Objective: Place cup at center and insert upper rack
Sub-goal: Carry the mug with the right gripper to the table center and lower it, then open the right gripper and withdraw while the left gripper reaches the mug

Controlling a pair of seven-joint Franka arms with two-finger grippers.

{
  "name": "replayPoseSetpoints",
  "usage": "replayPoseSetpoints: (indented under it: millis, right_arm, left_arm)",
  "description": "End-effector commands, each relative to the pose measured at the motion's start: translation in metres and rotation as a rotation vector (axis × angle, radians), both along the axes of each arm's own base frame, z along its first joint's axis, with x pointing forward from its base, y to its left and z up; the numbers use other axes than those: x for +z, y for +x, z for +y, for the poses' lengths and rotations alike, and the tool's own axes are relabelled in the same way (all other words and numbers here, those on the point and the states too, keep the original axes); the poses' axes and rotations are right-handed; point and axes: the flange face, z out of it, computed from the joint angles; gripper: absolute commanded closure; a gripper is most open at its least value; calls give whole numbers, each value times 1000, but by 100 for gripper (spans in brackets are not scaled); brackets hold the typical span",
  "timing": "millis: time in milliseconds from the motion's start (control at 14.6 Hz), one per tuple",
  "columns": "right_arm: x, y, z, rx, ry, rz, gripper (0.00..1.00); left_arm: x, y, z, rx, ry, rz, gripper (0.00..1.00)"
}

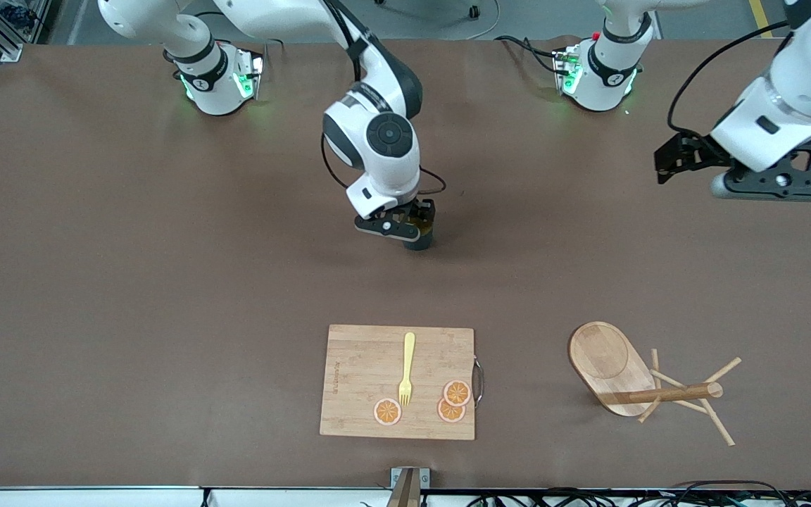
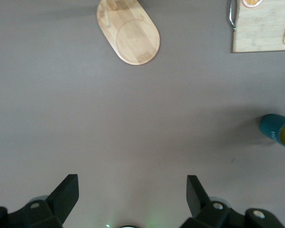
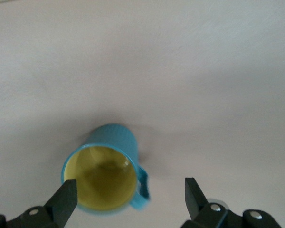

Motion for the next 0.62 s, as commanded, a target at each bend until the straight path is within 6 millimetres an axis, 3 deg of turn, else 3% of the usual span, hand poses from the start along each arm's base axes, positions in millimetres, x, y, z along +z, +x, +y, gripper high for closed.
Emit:
replayPoseSetpoints:
  millis: [0,205,547]
  right_arm:
    - [66,23,-47,63,15,43,0]
    - [111,58,-130,155,22,89,0]
    - [154,114,-304,341,60,109,0]
  left_arm:
    - [-19,-5,-44,65,-18,34,0]
    - [-47,-23,-99,111,-5,44,0]
    - [-104,-62,-197,175,66,-5,0]
